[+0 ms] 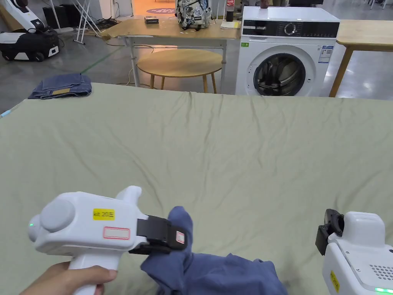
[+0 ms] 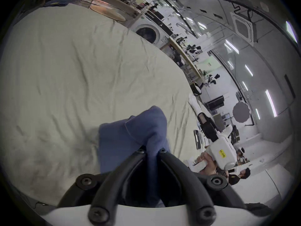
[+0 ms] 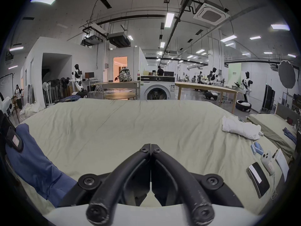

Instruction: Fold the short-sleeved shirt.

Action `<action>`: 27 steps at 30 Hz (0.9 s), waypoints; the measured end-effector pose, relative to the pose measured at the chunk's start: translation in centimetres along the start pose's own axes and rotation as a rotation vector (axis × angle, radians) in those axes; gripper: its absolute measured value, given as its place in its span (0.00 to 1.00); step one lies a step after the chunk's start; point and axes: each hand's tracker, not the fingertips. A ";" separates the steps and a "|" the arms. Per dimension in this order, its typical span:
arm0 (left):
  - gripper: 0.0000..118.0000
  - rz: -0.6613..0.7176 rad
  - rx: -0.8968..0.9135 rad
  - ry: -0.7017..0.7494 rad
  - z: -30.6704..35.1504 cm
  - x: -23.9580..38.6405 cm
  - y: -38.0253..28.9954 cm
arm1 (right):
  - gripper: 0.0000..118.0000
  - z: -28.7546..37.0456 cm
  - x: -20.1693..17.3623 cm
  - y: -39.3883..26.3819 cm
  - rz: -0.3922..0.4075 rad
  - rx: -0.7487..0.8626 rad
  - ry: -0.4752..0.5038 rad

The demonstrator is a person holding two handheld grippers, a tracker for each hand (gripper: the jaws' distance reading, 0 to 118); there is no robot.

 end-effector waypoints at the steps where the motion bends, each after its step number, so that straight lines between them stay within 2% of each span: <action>1: 0.01 -0.007 -0.016 -0.006 -0.9 0.4 0.0 | 0.00 0.0 0.1 0.0 -0.001 -0.002 -0.002; 7: 0.01 0.011 -0.124 -0.009 -8.5 3.2 -1.0 | 0.00 0.2 0.7 -0.2 -0.010 -0.011 -0.017; 12: 0.01 -0.007 -0.224 0.075 -15.9 3.5 -2.5 | 0.00 0.3 1.2 -0.4 -0.016 -0.020 -0.027; 15: 0.01 -0.003 -0.244 0.105 -18.7 3.1 -3.6 | 0.00 0.4 1.5 -0.6 -0.017 -0.026 -0.035; 18: 0.02 0.020 -0.237 0.109 -18.8 3.3 -4.2 | 0.00 0.4 1.6 -0.8 -0.019 -0.033 -0.039; 19: 0.05 0.016 -0.236 0.115 -18.7 3.4 -4.3 | 0.00 0.4 1.7 -0.8 -0.019 -0.034 -0.040; 22: 0.32 0.013 -0.236 0.069 -17.5 3.6 -3.9 | 0.00 0.4 1.7 -0.9 -0.021 -0.038 -0.038; 27: 0.40 -0.006 -0.178 -0.003 -14.1 4.6 -2.8 | 0.00 0.5 1.6 -0.7 -0.018 -0.033 -0.035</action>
